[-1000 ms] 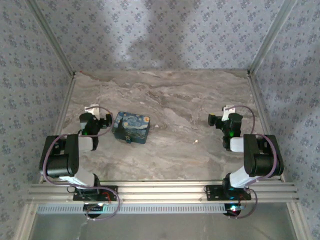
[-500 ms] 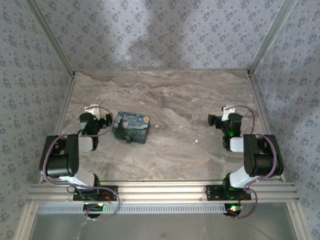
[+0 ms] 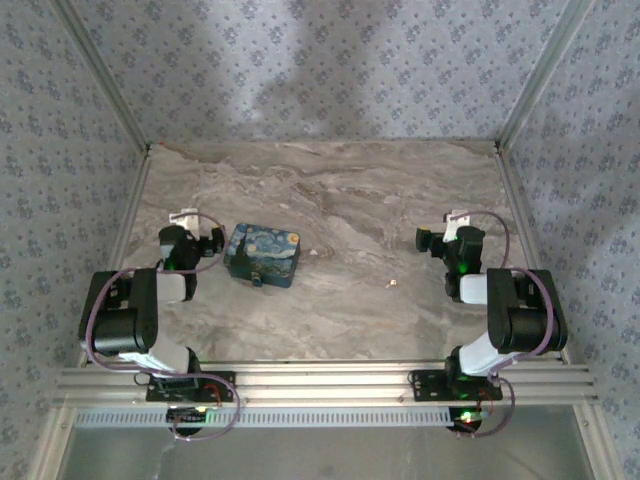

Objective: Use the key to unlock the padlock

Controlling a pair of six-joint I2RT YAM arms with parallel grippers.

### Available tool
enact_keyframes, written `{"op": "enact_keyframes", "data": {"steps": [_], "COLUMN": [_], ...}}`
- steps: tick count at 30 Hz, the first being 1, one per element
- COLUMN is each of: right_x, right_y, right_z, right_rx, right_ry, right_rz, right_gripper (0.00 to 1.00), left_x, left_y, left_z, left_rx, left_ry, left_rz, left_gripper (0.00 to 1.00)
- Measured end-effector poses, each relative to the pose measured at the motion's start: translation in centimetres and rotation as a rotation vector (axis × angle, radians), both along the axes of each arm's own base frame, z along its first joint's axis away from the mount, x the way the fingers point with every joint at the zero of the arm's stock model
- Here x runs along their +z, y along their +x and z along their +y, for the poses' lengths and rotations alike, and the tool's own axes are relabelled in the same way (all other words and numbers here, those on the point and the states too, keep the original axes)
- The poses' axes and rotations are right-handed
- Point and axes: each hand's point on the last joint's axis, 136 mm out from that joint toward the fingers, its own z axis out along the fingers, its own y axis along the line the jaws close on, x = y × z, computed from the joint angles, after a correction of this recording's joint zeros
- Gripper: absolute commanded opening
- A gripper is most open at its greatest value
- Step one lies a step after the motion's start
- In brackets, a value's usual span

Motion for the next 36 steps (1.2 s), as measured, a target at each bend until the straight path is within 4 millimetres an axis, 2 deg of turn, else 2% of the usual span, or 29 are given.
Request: {"op": "enact_keyframes", "data": {"steps": [11, 15, 21, 28, 30, 33, 36], "right_x": [0.0, 1.3, 5.6, 10.0, 10.7, 11.2, 9.7], "right_y": [-0.1, -0.6, -1.0, -1.0, -1.1, -1.9, -3.3], "right_z": [0.0, -0.2, -0.2, 1.2, 2.3, 4.2, 6.8], "right_rx": [0.0, -0.004, -0.013, -0.018, -0.003, 0.028, 0.075], "right_ry": [0.002, 0.001, 0.013, 0.116, 0.145, 0.171, 0.174], "right_rz": [0.006, -0.003, -0.045, 0.009, 0.07, 0.166, 0.297], "right_gripper": [1.0, 1.0, 1.0, 1.0, 1.0, 1.0, 0.96], "left_x": [-0.1, 0.7, 6.3, 13.1, 13.8, 13.0, 12.3], "left_y": [0.0, -0.5, -1.6, -1.9, -2.4, -3.0, -3.6], "left_z": [0.1, 0.4, 0.5, 0.0, -1.2, -4.2, -8.0], "left_rx": [0.003, 0.027, 0.065, 0.108, 0.085, 0.021, -0.062], "left_ry": [0.001, 0.003, -0.007, -0.198, -0.281, -0.388, -0.467], "left_rz": [0.003, 0.004, -0.094, -0.126, -0.121, -0.062, 0.0], "left_gripper": [0.98, 0.98, 0.98, 0.98, 0.98, 0.98, 0.98]}}
